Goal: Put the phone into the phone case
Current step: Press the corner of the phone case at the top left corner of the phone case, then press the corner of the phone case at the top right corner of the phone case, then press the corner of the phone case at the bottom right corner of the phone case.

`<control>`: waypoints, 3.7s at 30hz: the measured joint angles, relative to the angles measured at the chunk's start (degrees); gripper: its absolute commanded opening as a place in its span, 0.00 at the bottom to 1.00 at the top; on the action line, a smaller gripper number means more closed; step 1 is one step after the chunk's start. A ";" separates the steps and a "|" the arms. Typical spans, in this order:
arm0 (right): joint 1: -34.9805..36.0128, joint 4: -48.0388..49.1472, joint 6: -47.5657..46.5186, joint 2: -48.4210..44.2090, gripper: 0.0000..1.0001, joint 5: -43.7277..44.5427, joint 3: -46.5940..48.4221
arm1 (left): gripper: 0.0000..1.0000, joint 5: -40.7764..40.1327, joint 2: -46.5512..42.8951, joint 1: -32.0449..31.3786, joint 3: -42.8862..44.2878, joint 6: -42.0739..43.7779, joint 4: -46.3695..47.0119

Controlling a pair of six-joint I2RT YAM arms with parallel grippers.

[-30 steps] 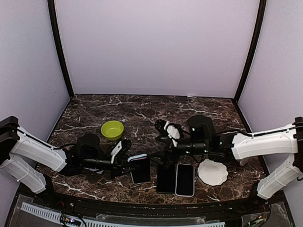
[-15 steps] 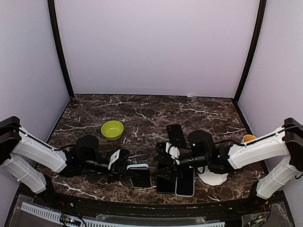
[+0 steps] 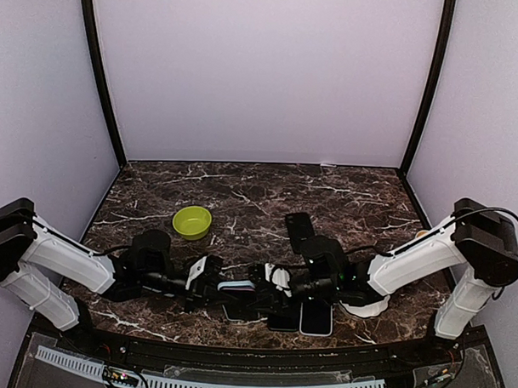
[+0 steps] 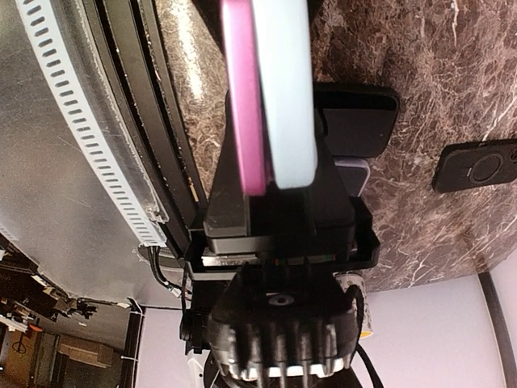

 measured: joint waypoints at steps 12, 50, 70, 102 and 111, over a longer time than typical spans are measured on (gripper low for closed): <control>0.81 0.35 -0.13 0.13 0.00 3.76 0.02 | 0.66 -2.80 0.11 0.00 1.31 -2.21 -0.44; 1.44 -8.28 -1.25 -10.40 0.00 7.10 1.81 | 0.00 -3.65 -3.89 0.07 0.72 -4.85 -0.42; -0.26 -10.23 3.76 -17.94 0.00 3.54 3.02 | 0.46 -4.22 -4.35 -0.02 0.72 -7.67 0.11; 0.20 -1.53 15.74 -16.87 0.00 -3.72 1.22 | 0.00 -6.36 -20.33 -1.68 4.68 -25.51 -2.86; 0.50 -2.01 16.26 -17.05 0.50 -3.04 1.57 | 0.00 -6.36 -21.38 -1.68 4.81 -26.38 -4.04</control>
